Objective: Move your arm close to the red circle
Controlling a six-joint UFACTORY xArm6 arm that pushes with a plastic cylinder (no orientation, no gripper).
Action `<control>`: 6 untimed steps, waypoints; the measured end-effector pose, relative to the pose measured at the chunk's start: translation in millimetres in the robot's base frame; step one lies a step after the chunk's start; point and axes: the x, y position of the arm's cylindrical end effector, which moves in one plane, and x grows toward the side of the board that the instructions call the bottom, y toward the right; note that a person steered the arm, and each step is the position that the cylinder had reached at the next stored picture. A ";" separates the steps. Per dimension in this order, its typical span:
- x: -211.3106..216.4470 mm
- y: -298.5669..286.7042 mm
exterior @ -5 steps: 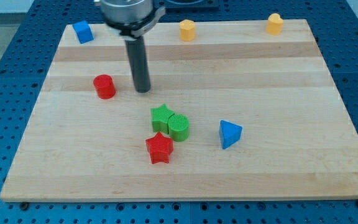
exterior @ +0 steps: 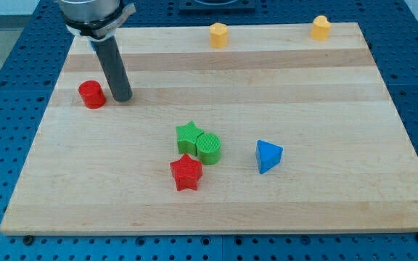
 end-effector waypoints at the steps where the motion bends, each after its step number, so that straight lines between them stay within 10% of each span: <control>1: 0.0 -11.6; 6: 1.2 0.4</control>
